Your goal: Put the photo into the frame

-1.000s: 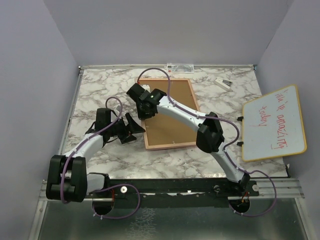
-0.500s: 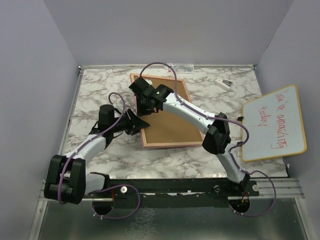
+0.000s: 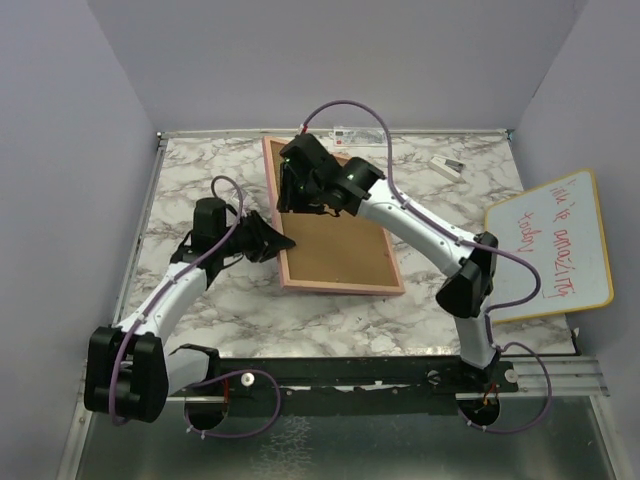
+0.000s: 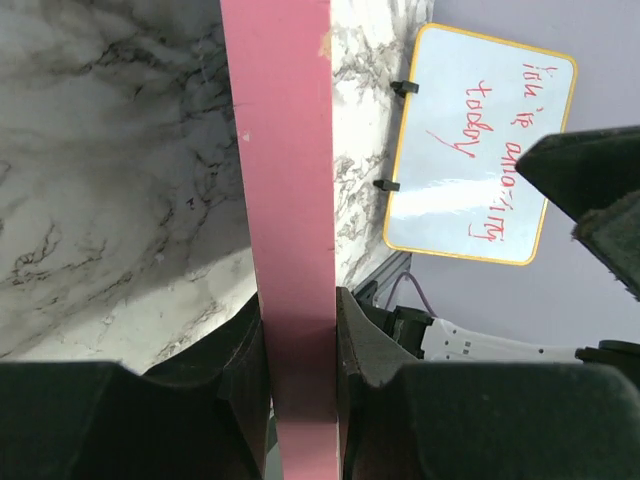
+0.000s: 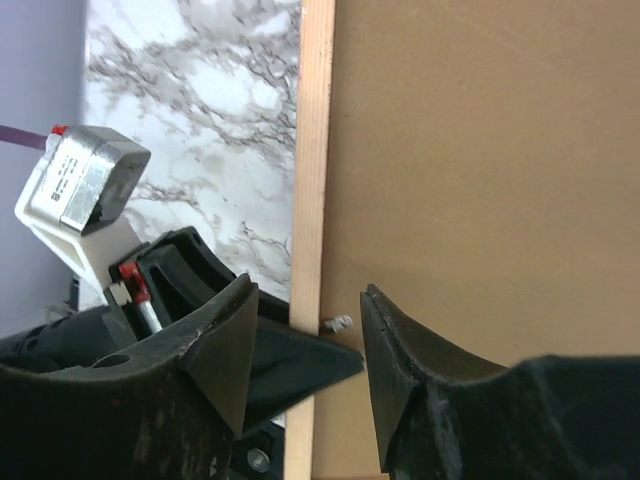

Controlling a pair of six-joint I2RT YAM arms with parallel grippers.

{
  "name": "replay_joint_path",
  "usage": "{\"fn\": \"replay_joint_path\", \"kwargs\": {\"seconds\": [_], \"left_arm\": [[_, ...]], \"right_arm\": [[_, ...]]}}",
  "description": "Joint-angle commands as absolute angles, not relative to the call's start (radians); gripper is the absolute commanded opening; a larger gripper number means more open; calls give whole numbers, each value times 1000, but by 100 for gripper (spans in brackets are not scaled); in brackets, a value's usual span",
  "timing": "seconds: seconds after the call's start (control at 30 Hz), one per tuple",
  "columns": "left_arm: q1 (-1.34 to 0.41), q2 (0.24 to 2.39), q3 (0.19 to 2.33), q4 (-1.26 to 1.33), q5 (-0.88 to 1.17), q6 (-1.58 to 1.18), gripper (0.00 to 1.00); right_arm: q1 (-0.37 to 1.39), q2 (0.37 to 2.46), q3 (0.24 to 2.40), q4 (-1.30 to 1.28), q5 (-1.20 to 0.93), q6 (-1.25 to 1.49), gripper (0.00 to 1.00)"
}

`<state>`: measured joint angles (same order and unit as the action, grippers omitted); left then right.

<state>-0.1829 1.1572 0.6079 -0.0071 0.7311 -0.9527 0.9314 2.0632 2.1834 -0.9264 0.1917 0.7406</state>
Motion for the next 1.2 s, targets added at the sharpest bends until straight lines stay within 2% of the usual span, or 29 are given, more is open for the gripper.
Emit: {"fn": "replay_joint_path", "kwargs": {"seconds": [0.0, 0.13, 0.3, 0.6, 0.83, 1.0, 1.17], "left_arm": [[-183, 1130, 804, -222, 640, -761, 2], [-183, 1169, 965, -397, 595, -687, 0], [-183, 1199, 1148, -563, 485, -595, 0], [-184, 1273, 1412, -683, 428, -454, 0], [-215, 1334, 1617, -752, 329, -334, 0], [-334, 1415, 1779, -807, 205, -259, 0], [-434, 1463, 1865, -852, 76, -197, 0]], "right_arm": [[897, 1916, 2113, -877, 254, 725, 51], [863, 1753, 1985, -872, 289, 721, 53], [829, 1567, 1825, -843, 318, 721, 60], [768, 1424, 1667, -832, 234, 764, 62], [729, 1415, 1666, -821, 165, 832, 62], [695, 1496, 1802, -861, 90, 908, 63], [694, 1547, 1870, -815, 36, 980, 74]]}}
